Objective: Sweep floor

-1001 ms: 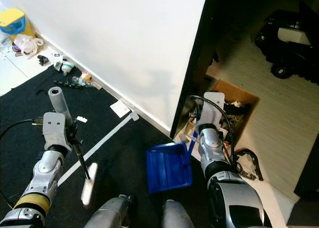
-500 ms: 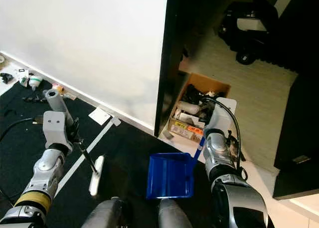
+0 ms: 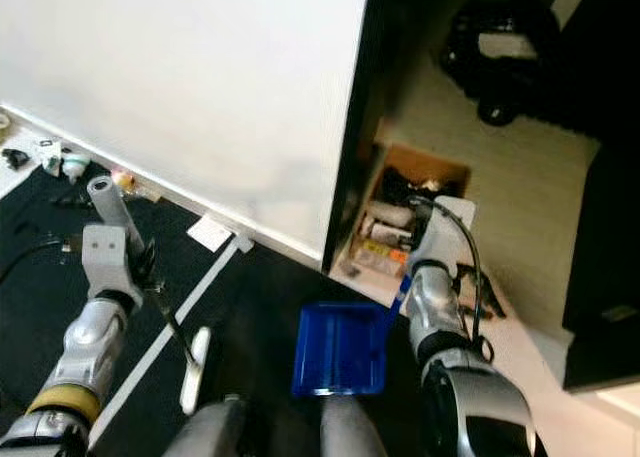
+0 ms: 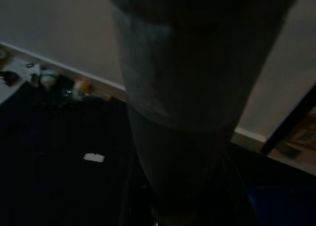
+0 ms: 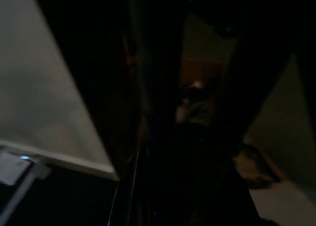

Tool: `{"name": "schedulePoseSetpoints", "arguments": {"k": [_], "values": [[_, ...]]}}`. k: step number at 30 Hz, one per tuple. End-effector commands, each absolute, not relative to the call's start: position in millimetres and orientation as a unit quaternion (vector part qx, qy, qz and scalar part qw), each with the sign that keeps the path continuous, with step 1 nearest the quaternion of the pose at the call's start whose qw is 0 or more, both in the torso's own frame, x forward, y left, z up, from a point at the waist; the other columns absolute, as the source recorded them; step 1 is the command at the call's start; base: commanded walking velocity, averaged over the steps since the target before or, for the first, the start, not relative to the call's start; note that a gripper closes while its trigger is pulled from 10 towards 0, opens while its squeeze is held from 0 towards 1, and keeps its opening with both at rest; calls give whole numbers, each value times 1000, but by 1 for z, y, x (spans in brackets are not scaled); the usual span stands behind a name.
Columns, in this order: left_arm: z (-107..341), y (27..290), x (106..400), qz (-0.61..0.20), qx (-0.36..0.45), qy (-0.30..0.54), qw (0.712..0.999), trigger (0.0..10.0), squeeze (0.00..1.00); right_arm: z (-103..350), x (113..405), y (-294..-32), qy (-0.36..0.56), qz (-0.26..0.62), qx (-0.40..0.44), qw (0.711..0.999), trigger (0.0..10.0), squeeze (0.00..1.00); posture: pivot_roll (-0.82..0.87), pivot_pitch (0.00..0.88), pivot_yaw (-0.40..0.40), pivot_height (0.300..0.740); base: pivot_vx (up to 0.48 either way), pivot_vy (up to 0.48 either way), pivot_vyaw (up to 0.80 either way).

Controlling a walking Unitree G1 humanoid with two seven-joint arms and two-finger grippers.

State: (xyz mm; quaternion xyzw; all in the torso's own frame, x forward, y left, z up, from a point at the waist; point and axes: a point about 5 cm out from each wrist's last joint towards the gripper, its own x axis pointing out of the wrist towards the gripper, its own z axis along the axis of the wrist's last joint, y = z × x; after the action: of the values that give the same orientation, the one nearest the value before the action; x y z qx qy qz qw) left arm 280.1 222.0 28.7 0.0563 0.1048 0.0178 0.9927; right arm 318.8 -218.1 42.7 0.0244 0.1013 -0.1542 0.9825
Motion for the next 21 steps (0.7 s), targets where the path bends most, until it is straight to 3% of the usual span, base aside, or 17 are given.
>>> {"name": "schedulePoseSetpoints", "arguments": {"k": [1, 11, 21], "values": [[33, 225, 282, 16, 65, 99, 993, 10000, 0, 44, 319, -220, 97, -158, 27, 982, 10000, 0, 47, 75, -12, 740, 0, 480, 0], [33, 226, 282, 16, 70, 104, 992, 10000, 0, 43, 319, -220, 101, -161, 38, 981, 10000, 0, 45, 75, -12, 740, 0, 480, 0], [32, 226, 282, 16, 71, 106, 992, 10000, 0, 43, 319, -220, 105, -159, 41, 981, 10000, 0, 45, 76, -11, 740, 0, 480, -745]]}}
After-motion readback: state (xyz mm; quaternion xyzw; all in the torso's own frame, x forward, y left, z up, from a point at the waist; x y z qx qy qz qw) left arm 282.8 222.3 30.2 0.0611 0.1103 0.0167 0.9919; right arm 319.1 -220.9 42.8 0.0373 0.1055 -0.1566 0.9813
